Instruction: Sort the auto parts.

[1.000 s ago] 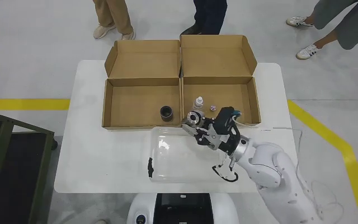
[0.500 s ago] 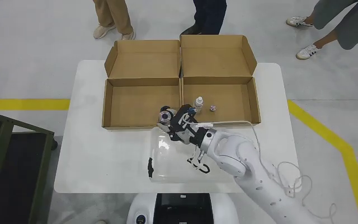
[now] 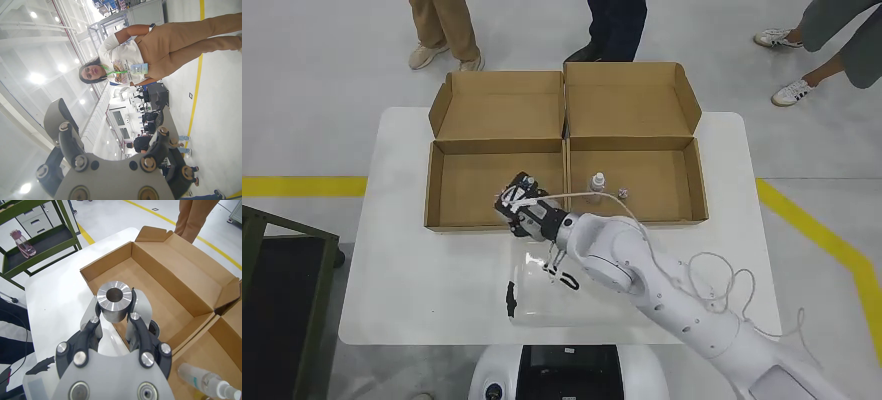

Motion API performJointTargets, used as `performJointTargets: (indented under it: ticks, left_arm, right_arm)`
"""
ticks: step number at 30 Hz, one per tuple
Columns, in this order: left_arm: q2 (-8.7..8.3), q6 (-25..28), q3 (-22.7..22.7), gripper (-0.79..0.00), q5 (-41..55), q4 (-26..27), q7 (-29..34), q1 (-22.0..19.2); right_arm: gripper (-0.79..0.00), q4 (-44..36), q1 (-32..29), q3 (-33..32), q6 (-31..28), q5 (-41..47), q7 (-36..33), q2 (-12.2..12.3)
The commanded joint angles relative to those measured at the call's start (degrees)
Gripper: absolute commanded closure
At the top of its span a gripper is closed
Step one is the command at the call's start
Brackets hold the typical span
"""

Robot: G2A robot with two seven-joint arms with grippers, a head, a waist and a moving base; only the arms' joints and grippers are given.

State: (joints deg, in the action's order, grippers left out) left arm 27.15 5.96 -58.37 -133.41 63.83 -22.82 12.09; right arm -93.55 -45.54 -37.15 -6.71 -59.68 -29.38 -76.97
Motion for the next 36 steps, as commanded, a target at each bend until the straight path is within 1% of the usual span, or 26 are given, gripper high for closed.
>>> performJointTargets:
  ticks: [1,8,16,24,36]
  left_arm:
    - [0.0,0.0,0.0,-0.785,0.0,0.0,0.0,0.0]
    - [0.0,0.0,0.0,-0.785,0.0,0.0,0.0,0.0]
    - [0.0,0.0,0.0,-0.785,0.0,0.0,0.0,0.0]
    - [0.0,0.0,0.0,-0.785,0.0,0.0,0.0,0.0]
    - [0.0,0.0,0.0,-0.785,0.0,0.0,0.0,0.0]
  right_arm:
    - [0.0,1.9,1.5,1.2,1.3,0.2,-0.9,-0.9]
    - [0.0,8.2,5.9,4.6,4.1,0.8,-3.5,-4.1]
    - [0.0,14.5,8.4,7.8,5.6,0.7,-5.8,-7.3]
    - [0.0,18.6,10.4,9.1,8.4,0.8,-8.1,-10.2]
    - [0.0,24.0,13.7,9.4,10.0,2.7,-12.8,-14.2]
